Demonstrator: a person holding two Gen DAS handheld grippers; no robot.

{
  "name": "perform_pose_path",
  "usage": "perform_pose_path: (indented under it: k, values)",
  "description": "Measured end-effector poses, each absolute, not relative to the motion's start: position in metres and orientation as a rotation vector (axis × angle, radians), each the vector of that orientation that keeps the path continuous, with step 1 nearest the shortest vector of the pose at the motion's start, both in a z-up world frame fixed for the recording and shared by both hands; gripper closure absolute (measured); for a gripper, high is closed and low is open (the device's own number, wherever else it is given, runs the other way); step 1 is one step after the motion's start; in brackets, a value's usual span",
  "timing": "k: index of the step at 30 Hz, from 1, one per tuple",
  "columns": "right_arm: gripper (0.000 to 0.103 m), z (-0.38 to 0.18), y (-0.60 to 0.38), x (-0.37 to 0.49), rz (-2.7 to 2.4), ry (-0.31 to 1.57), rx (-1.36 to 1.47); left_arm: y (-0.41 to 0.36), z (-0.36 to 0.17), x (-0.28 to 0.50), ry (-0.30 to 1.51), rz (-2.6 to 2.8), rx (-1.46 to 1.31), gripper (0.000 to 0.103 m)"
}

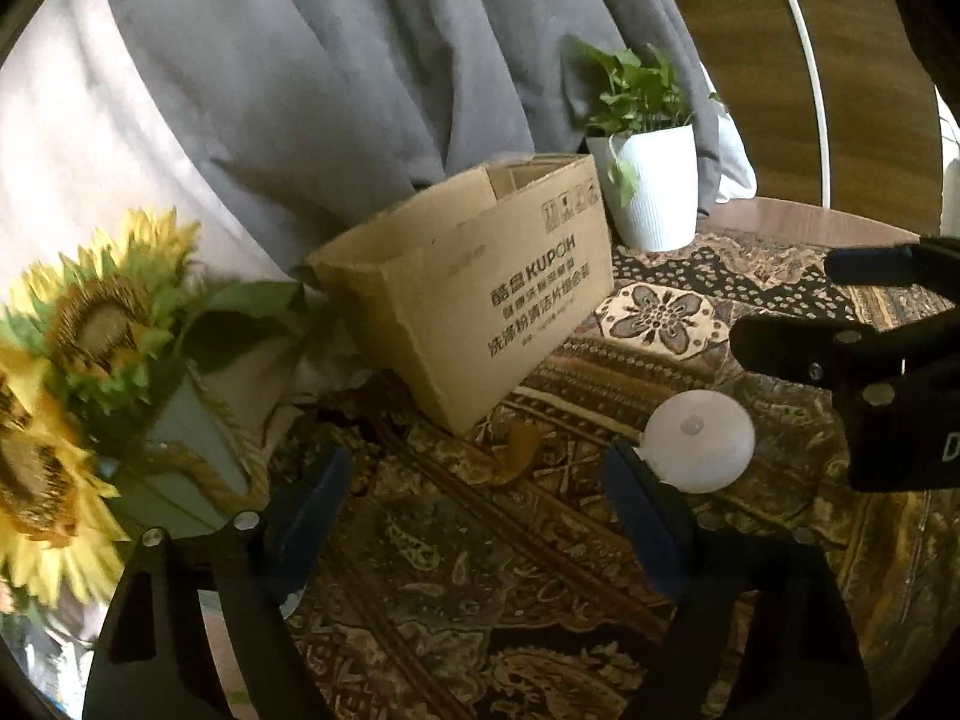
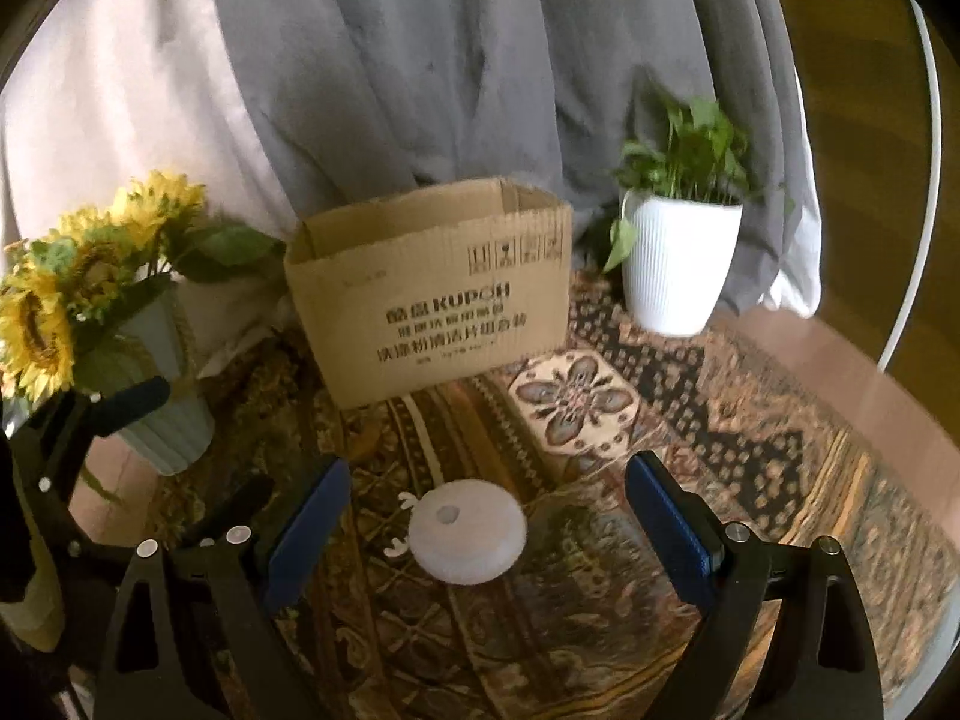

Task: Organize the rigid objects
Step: 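Move the right tool to the white round disc while the left tool reaches the brown wooden crescent, then close the right tool on the white disc while the left tool closes on the wooden crescent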

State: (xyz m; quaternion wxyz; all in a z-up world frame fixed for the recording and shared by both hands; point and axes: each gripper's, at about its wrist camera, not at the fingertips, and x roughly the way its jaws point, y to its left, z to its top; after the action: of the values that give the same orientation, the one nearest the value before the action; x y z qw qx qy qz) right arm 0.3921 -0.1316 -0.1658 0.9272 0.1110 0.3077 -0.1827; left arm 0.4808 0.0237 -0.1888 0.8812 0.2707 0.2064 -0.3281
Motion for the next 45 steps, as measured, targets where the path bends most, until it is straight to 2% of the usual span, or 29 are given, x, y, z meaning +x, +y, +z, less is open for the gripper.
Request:
perform_pose_path:
  k: [3,28,45]
  values:
    - [0.009,-0.177,-0.13,0.401,-0.385,0.651,0.257,0.024,-0.198,0.492,0.456,-0.694,0.562,0.023]
    - [0.009,-0.233,-0.133,0.439,-0.516,0.767,0.394,-0.005,-0.25,0.552,0.578,-0.843,0.594,0.035]
    - [0.012,-0.259,-0.142,0.453,-0.534,0.811,0.441,-0.03,-0.267,0.58,0.698,-0.899,0.614,0.061]
